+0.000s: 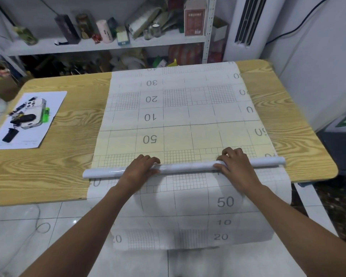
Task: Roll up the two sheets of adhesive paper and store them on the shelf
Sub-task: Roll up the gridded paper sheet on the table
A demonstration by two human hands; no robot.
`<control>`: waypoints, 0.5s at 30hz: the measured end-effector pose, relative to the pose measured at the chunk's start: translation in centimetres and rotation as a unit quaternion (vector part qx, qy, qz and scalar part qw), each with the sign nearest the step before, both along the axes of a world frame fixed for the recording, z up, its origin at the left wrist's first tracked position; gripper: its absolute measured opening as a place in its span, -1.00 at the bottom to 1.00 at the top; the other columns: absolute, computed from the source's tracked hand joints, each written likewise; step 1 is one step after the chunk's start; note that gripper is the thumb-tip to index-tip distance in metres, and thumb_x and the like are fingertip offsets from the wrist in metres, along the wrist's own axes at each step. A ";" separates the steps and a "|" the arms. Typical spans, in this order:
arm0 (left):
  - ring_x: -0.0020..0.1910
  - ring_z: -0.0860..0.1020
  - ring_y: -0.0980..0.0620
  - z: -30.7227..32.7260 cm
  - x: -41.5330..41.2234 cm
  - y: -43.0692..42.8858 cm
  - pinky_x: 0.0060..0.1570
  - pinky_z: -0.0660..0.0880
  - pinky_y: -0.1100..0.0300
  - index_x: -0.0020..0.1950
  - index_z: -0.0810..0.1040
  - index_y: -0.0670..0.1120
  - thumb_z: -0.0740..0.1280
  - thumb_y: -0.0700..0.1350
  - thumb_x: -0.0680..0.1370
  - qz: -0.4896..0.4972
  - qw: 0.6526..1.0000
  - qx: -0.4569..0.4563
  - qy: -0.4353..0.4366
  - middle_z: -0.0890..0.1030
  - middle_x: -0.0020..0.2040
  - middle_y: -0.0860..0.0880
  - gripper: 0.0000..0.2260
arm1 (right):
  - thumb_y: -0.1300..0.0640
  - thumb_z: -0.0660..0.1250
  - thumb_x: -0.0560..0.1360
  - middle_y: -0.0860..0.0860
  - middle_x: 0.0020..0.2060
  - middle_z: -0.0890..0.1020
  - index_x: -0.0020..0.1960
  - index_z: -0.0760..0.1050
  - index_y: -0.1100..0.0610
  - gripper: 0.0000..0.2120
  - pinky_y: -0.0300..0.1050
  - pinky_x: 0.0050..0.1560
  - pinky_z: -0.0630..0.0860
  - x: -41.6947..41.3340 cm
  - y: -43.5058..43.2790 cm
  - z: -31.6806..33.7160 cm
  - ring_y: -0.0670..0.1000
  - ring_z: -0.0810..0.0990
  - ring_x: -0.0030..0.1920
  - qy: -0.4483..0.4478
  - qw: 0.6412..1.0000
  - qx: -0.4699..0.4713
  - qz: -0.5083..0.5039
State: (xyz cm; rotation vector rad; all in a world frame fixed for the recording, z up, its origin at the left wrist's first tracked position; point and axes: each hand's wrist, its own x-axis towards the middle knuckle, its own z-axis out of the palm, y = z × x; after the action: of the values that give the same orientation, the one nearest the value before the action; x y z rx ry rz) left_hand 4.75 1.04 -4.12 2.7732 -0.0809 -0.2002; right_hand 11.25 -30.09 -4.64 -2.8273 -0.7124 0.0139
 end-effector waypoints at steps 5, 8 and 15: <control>-0.09 0.34 0.05 -0.2 -0.3 0.0 -0.16 0.27 0.20 0.14 0.52 -0.06 0.21 -0.05 0.57 0.012 1.000 -0.015 -0.006 0.55 -0.04 -0.04 -0.80 | -0.10 0.28 0.51 0.01 0.09 0.50 0.13 0.55 0.08 -0.68 -0.08 0.01 0.31 -0.2 0.2 0.0 0.07 0.37 0.03 0.022 1.000 0.006 -0.017; -0.08 0.32 0.06 0.2 -0.4 -0.2 -0.19 0.21 0.21 0.16 0.52 -0.07 0.19 -0.07 0.59 0.018 1.000 -0.016 -0.008 0.54 -0.04 -0.04 -0.79 | -0.11 0.37 0.44 0.01 0.05 0.54 0.17 0.51 0.08 -0.62 -0.08 0.02 0.28 -0.3 0.7 0.0 0.08 0.41 0.01 0.009 1.000 0.009 -0.001; -0.08 0.30 0.07 0.8 -0.1 -0.3 -0.19 0.19 0.20 0.19 0.51 -0.06 0.14 -0.05 0.61 0.019 0.999 -0.030 0.024 0.42 -0.13 0.01 -0.76 | -0.09 0.43 0.40 -0.04 -0.02 0.52 0.07 0.48 0.09 -0.65 -0.16 -0.05 0.26 -0.7 2.7 0.1 0.00 0.44 -0.07 0.039 0.997 0.060 0.017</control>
State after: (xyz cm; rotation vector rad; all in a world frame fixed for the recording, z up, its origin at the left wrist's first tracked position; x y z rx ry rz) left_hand 4.63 0.72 -3.33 2.7070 -0.0216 -0.2505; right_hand 10.53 -27.44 -4.53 -2.6850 -0.7182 0.0826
